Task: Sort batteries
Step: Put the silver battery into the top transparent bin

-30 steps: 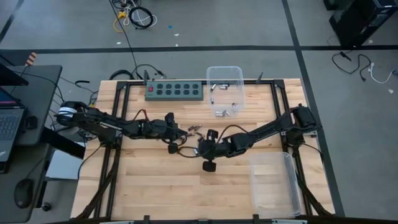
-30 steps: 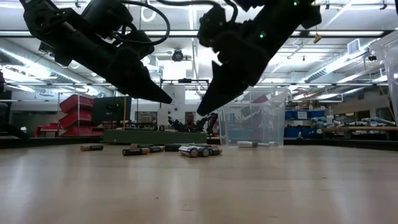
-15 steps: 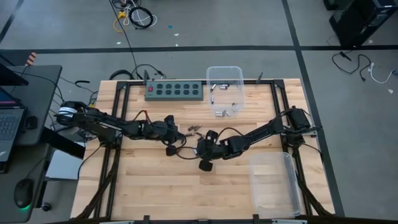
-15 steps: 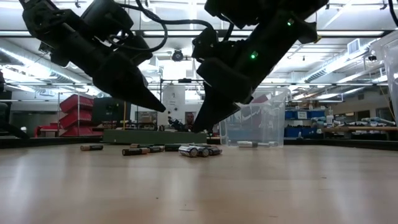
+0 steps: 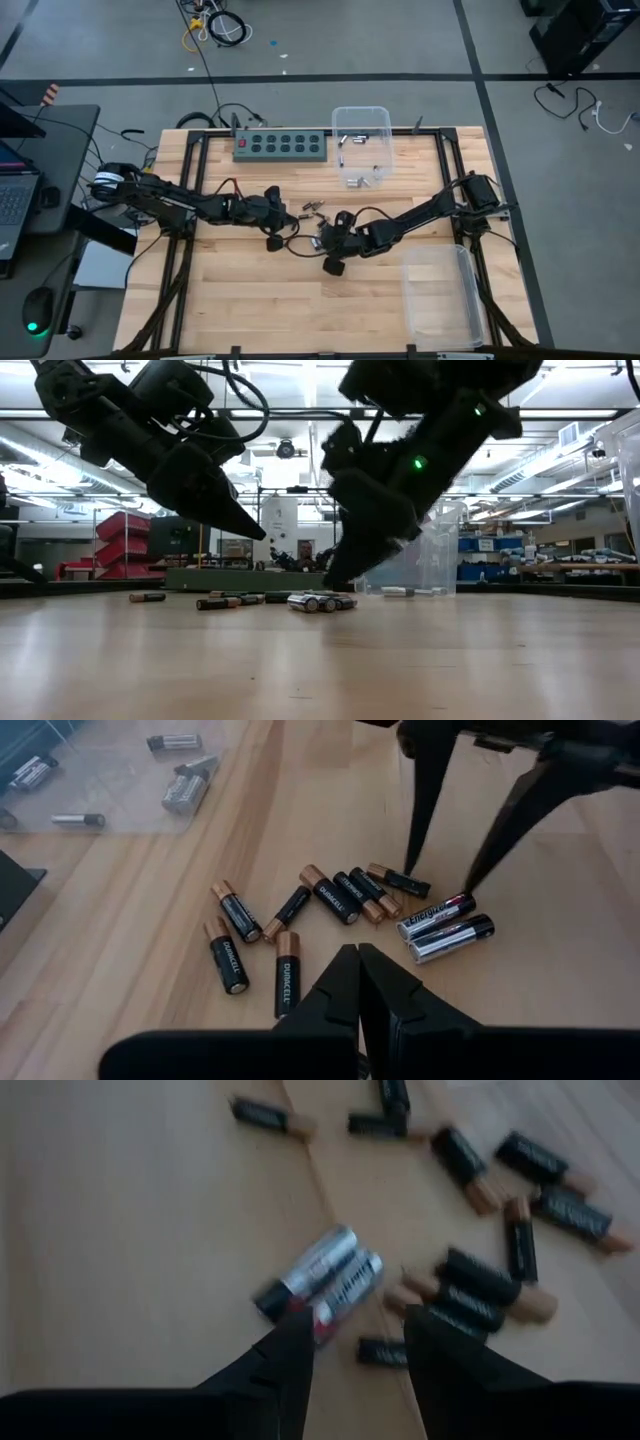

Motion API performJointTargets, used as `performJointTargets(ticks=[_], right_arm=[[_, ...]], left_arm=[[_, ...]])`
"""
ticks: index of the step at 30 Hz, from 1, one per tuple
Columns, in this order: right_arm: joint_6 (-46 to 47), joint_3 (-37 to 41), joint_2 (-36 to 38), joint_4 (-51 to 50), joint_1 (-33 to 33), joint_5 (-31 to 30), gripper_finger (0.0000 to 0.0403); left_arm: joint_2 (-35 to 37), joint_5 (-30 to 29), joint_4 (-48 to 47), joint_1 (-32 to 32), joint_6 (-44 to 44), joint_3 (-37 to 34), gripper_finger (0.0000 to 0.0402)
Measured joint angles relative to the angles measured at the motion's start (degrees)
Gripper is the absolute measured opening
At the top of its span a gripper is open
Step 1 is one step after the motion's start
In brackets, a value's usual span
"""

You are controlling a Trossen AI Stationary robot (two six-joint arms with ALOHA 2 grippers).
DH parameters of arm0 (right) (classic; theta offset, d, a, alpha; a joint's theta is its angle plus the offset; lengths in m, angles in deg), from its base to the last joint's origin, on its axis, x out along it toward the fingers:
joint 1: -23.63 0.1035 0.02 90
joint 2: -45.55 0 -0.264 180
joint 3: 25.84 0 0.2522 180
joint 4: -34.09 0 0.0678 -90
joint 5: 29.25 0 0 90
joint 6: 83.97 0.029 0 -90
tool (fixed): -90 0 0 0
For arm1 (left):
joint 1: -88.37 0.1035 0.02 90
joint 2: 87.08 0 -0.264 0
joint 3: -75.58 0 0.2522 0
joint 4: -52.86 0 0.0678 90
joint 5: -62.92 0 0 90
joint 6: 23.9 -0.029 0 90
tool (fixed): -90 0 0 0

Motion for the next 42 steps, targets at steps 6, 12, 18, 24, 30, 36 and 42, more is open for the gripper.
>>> performJointTargets(ticks=[6, 12, 18, 24, 30, 36, 42], right_arm=[[-0.1, 0.2, -0.8, 2.0, 0.3, 0.1, 0.0144], [-1.0, 0.2, -3.6, 4.2, 0.3, 0.4, 0.0145], [-1.5, 0.2, -3.7, 4.1, 0.3, 0.4, 0.0142], [-1.7, 0.1, -3.7, 3.4, 0.3, 0.5, 0.0121], [-2.9, 0.1, -3.6, 3.1, 0.2, 2.1, 0.0045], [-3.8, 0.1, -3.5, 3.0, 0.1, 2.8, 0.0027], [-4.8, 0.2, -3.1, 3.4, 0.0, 2.9, 0.0028]], left_arm=[[0.0, 0.0, 0.0, 0.0, 0.0, 0.0, 0.0001], [0.0, 0.0, 0.0, 0.0, 0.0, 0.0, 0.0001], [0.0, 0.0, -0.5, -0.1, 0.3, 0.0, 0.0001], [0.0, 2.5, -0.5, -0.7, -0.1, 0.0, 0.0001], [0.0, 15.2, -4.6, -2.3, -5.0, 0.0, 0.0001], [0.0, 20.9, -8.8, -5.1, -10.9, 0.0, 0.0001], [-1.5, 20.3, -3.6, -6.9, -12.4, 0.0, 0.0001]])
